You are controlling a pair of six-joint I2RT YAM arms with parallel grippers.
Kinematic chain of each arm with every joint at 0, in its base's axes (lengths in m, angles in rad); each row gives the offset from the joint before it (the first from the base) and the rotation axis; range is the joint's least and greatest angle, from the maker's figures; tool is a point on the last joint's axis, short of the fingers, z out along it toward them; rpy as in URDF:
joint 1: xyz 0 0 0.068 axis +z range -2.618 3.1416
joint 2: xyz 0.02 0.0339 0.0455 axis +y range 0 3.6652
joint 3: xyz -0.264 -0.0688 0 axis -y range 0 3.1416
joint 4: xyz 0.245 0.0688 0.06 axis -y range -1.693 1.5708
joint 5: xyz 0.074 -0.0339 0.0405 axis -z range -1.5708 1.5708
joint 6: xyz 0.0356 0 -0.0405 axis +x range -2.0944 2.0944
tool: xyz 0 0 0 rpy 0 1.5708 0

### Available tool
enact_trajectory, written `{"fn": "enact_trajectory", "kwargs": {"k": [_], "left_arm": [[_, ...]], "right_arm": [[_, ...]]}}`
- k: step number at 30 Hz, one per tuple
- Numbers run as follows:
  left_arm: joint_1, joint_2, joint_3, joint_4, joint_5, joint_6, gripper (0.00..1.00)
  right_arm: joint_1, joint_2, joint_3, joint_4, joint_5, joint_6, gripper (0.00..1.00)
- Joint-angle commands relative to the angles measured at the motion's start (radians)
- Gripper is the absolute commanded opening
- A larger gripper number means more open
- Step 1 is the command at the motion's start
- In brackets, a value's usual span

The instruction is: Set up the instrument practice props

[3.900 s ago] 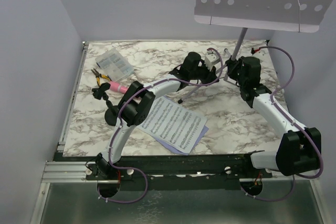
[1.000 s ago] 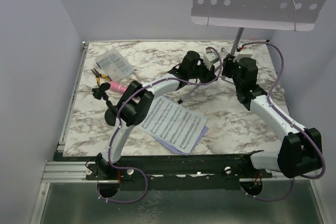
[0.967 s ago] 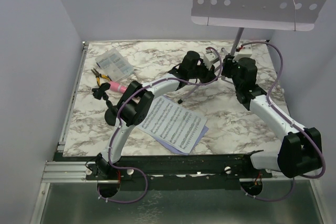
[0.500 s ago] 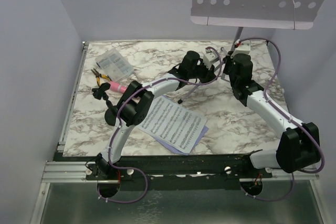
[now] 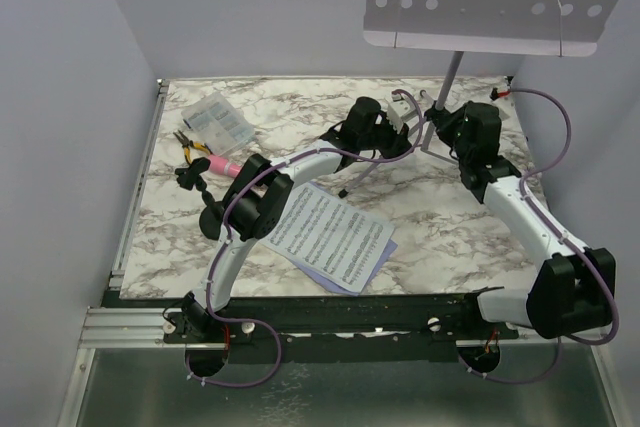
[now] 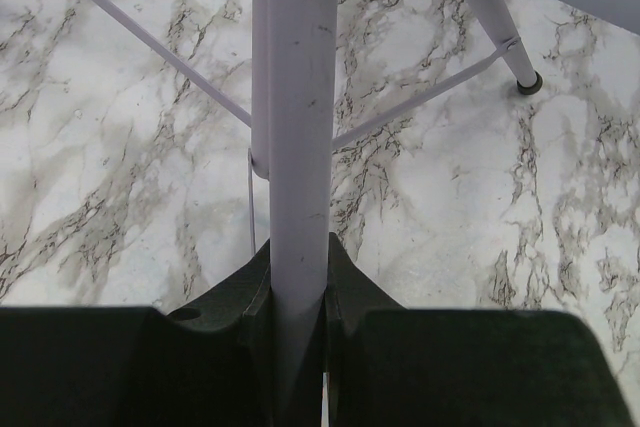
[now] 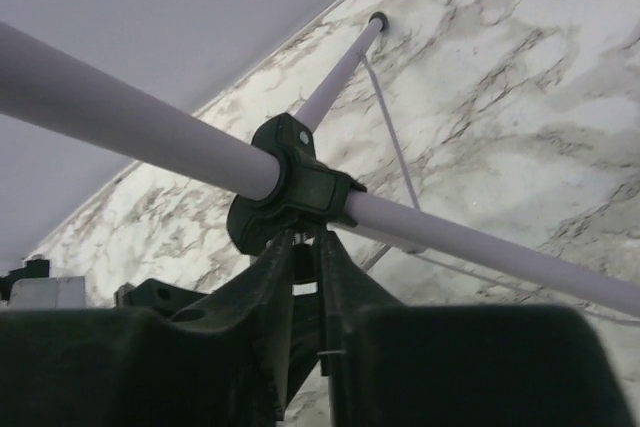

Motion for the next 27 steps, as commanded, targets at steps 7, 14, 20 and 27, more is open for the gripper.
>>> {"fn": "enact_trajectory", "kwargs": {"k": [7,14,20,27], "left_arm": [[0.003,0.042,-0.041,-0.227,-0.04,-0.013,0.0],[0.003,0.043,-0.038,-0.23,-0.04,-0.01,0.0],[0.002,0.04,-0.042,-0.232,-0.044,-0.003,0.0],[0.001,0.049,-0.037,-0.233,-0.043,-0.006,0.0]], "right_arm": [[-0.005,-0.029,0.061,-0.042,-0.2,-0.39,0.53],[-0.003,0.029,0.113,-0.113,-0.228,-0.489,0.53],[0.012,0.054,0.134,-0.137,-0.178,-0.501,0.49],[0.086,0.092,0.154,-0.177,-0.029,-0.557,0.47]]}}
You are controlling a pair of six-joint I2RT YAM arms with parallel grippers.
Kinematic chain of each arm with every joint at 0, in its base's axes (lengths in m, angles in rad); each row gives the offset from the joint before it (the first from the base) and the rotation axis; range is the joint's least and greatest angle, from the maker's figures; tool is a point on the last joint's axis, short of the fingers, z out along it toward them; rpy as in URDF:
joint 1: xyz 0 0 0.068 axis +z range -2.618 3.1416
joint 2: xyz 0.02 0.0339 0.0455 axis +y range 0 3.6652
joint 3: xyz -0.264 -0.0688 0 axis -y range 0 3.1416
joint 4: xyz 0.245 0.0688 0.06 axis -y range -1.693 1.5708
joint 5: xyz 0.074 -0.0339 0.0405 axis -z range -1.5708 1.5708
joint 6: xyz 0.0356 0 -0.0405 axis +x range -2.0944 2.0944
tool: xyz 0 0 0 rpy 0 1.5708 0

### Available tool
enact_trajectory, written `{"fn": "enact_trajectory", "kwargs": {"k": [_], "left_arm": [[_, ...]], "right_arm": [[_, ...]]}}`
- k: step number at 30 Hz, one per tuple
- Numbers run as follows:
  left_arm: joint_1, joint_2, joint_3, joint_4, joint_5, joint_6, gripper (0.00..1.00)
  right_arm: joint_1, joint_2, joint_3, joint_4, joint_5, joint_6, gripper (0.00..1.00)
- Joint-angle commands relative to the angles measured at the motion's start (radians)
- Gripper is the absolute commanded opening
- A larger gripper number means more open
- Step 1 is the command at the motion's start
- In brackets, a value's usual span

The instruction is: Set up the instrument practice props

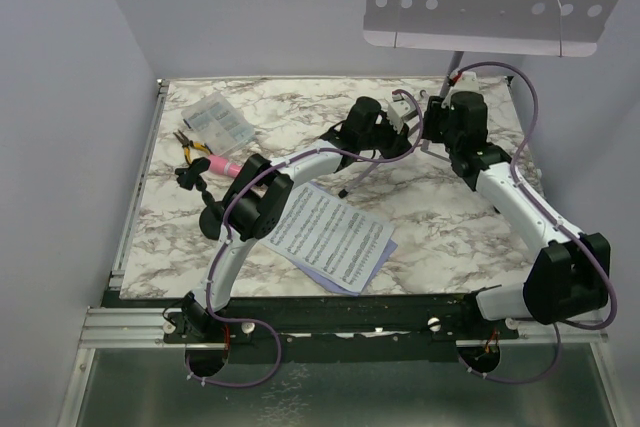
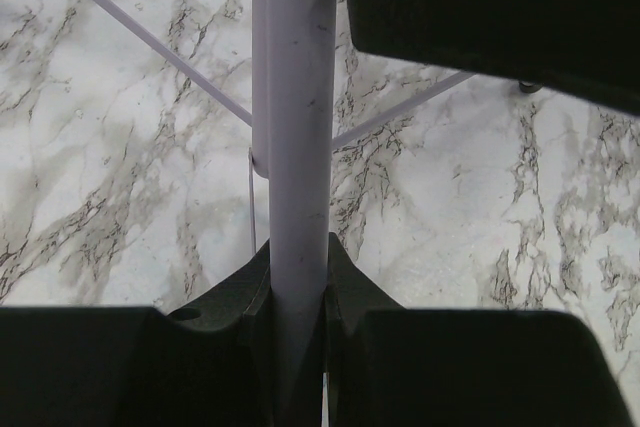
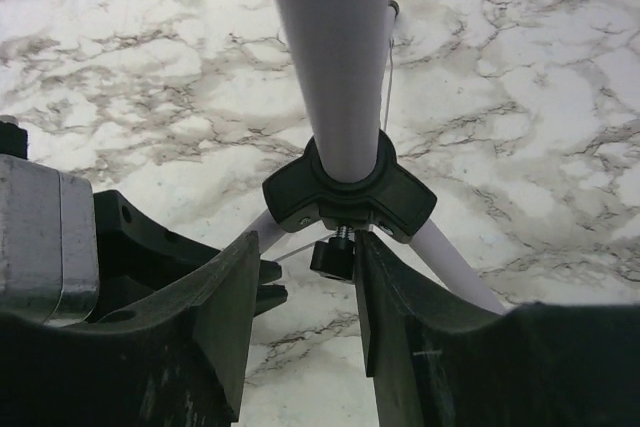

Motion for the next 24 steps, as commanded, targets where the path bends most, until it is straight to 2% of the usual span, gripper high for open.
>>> {"fn": "enact_trajectory", "kwargs": {"k": [1,5,9,14,17,20,22,24], "left_arm": [[-0.001,0.05,-0.041,-0.227,-0.041,-0.013,0.0],[-0.002,0.045,-0.047,-0.228,-0.045,-0.007,0.0],[-0.001,0.043,-0.047,-0.228,-0.045,-0.006,0.0],[-0.001,0.042,-0.05,-0.228,-0.047,0.001,0.0],[-0.002,0.043,-0.052,-0.228,-0.047,0.003,0.0],[-0.002,0.045,-0.049,-0.228,-0.046,0.001,0.0],[-0.003,0.044,-0.047,-0.228,-0.044,0.001,0.0],[-0.001,0.044,-0.047,-0.228,-0.044,0.003,0.0]], "right_arm": [[0.047,0.032,0.03,-0.042,0.113,-0.054,0.45],[0.048,0.043,0.042,-0.038,0.187,0.051,0.24],[0.046,-0.007,-0.008,0.018,0.211,0.256,0.16],[-0.019,-0.103,-0.164,0.193,-0.06,0.602,0.07],[-0.113,-0.148,-0.316,0.391,-0.27,0.904,0.06],[-0.224,-0.147,-0.493,0.779,-0.434,1.189,0.12],[-0.277,-0.109,-0.56,0.998,-0.496,1.275,0.13],[-0.315,-0.078,-0.552,1.034,-0.561,1.273,0.13]]}}
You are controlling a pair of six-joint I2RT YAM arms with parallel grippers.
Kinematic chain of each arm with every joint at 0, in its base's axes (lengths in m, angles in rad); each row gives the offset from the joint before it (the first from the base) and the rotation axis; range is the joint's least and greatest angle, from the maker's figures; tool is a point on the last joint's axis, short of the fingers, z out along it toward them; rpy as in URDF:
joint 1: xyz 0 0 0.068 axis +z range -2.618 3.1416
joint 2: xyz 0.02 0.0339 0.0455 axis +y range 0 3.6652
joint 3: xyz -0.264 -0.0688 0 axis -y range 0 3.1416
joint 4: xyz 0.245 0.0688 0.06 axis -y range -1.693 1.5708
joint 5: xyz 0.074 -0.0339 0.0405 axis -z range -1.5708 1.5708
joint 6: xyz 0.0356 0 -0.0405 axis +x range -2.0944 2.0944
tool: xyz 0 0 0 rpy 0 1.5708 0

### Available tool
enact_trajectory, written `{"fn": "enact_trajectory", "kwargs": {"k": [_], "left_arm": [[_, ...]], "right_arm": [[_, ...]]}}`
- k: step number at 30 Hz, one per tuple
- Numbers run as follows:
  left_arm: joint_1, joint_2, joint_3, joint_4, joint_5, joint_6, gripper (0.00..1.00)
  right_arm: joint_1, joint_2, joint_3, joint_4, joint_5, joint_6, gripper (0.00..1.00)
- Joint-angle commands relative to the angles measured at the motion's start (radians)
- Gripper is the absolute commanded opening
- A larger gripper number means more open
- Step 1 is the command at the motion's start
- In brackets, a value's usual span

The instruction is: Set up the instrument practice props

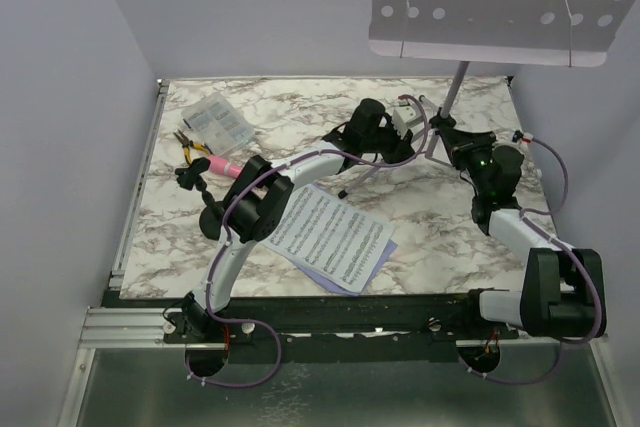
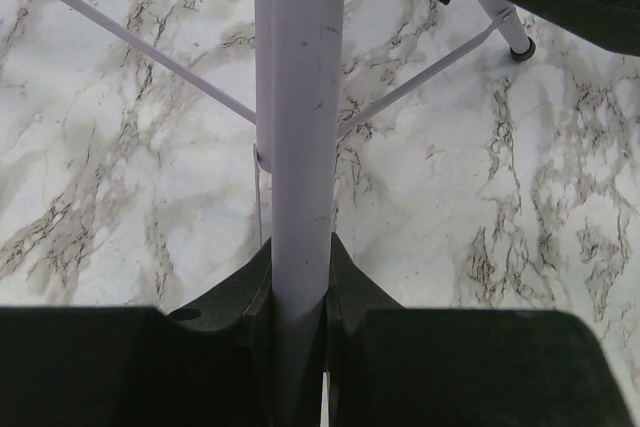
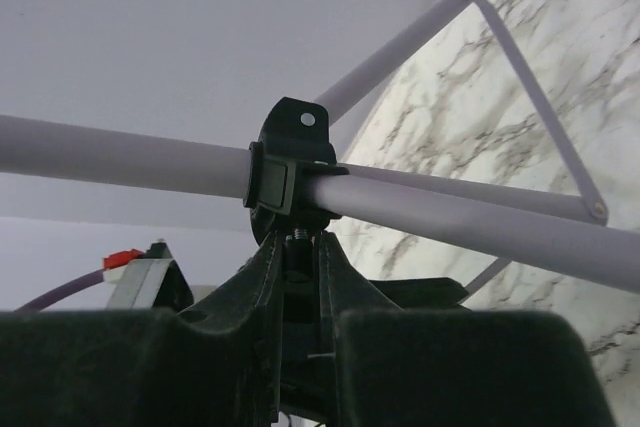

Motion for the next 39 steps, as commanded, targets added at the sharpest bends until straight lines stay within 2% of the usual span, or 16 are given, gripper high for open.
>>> {"fn": "enact_trajectory", "kwargs": {"k": [1,3,5,8,11,13,15,17,19,23,28,36,39], "left_arm": [[0.015,0.054,-0.049,-0.195,-0.076,-0.037,0.0],[0.014,0.051,-0.054,-0.197,-0.078,-0.035,0.0],[0.013,0.05,-0.054,-0.197,-0.079,-0.033,0.0],[0.015,0.052,-0.05,-0.197,-0.079,-0.032,0.0],[0.014,0.055,-0.044,-0.197,-0.076,-0.035,0.0],[0.015,0.055,-0.044,-0.199,-0.076,-0.035,0.0],[0.014,0.054,-0.043,-0.2,-0.076,-0.037,0.0],[0.015,0.054,-0.042,-0.2,-0.075,-0.038,0.0],[0.015,0.055,-0.038,-0.2,-0.073,-0.041,0.0],[0.014,0.056,-0.04,-0.2,-0.07,-0.043,0.0],[0.015,0.058,-0.04,-0.2,-0.066,-0.048,0.0],[0.015,0.057,-0.04,-0.2,-0.067,-0.043,0.0],[0.015,0.058,-0.042,-0.2,-0.065,-0.046,0.0]], "right_arm": [[-0.079,0.04,-0.018,0.292,-0.286,0.25,0.15],[-0.089,0.044,0.025,0.143,-0.316,0.202,0.21],[-0.088,0.036,0.07,-0.012,-0.328,0.092,0.33],[-0.088,-0.013,0.119,-0.209,-0.279,-0.085,0.45],[-0.088,-0.075,0.159,-0.351,-0.202,-0.265,0.53],[-0.089,-0.08,0.216,-0.427,-0.218,-0.414,0.56],[-0.089,-0.055,0.304,-0.533,-0.262,-0.535,0.56],[-0.089,-0.03,0.389,-0.671,-0.239,-0.622,0.56],[-0.089,-0.026,0.428,-0.732,-0.212,-0.682,0.56],[-0.086,-0.053,0.447,-0.708,-0.264,-0.783,0.54],[-0.059,-0.003,0.524,-0.744,-0.373,-0.818,0.41],[-0.013,0.039,0.517,-0.747,-0.363,-0.828,0.39],[-0.013,0.036,0.521,-0.774,-0.276,-0.826,0.39]]}}
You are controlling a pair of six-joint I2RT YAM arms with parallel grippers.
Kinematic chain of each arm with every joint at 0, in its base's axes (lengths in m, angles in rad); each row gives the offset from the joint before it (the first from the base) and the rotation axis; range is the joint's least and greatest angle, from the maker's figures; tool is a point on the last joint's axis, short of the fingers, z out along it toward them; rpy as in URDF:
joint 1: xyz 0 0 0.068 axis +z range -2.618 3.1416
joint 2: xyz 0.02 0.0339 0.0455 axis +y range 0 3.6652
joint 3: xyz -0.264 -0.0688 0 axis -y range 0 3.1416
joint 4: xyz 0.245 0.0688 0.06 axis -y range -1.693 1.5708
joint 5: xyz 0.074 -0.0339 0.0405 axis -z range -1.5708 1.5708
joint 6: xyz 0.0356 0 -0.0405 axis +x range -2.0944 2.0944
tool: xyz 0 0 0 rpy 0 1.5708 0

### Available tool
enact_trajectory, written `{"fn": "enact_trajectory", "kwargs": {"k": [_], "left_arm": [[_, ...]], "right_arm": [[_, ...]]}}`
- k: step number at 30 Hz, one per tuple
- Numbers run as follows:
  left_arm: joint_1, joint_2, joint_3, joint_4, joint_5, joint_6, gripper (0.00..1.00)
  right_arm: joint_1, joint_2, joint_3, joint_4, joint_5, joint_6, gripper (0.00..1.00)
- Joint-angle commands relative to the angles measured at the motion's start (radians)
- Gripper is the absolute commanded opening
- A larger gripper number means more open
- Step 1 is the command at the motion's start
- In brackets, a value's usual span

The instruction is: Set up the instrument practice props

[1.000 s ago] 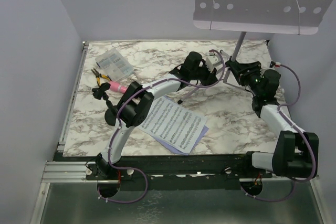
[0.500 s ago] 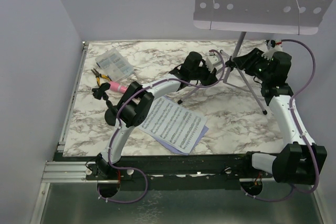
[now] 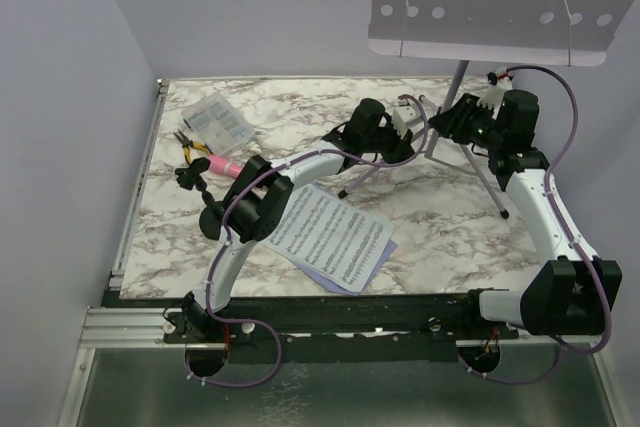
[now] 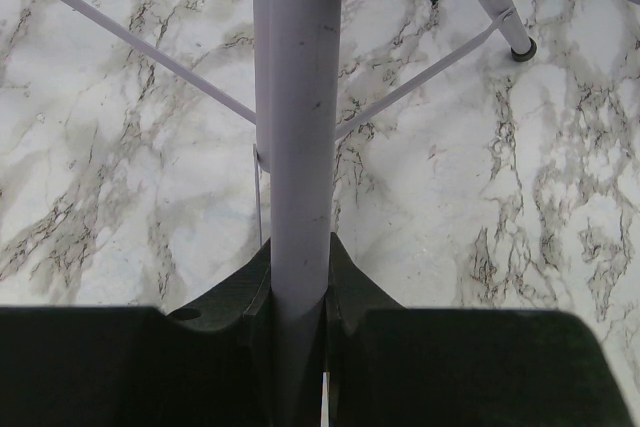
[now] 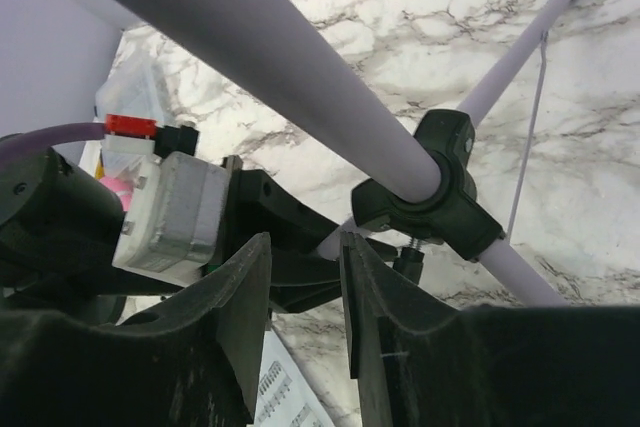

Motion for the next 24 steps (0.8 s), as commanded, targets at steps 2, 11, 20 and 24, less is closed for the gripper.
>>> {"fn": "enact_trajectory", "kwargs": {"k": [2,11,20,24], "left_arm": [[0.017,0.059,-0.043,-0.196,-0.069,-0.052,0.0],[0.017,0.064,-0.042,-0.196,-0.067,-0.054,0.0],[0.017,0.066,-0.039,-0.196,-0.066,-0.052,0.0],[0.017,0.069,-0.035,-0.196,-0.064,-0.054,0.0]], "right_arm": [[0.001,-0.003,0.009,-0.054,0.131,-0.025,0.39],[0.001,0.013,0.001,-0.075,0.179,-0.047,0.38],[0.003,0.004,0.0,-0.116,0.207,-0.078,0.35],[0.007,-0.007,-0.017,-0.137,0.257,-0.092,0.32]]}}
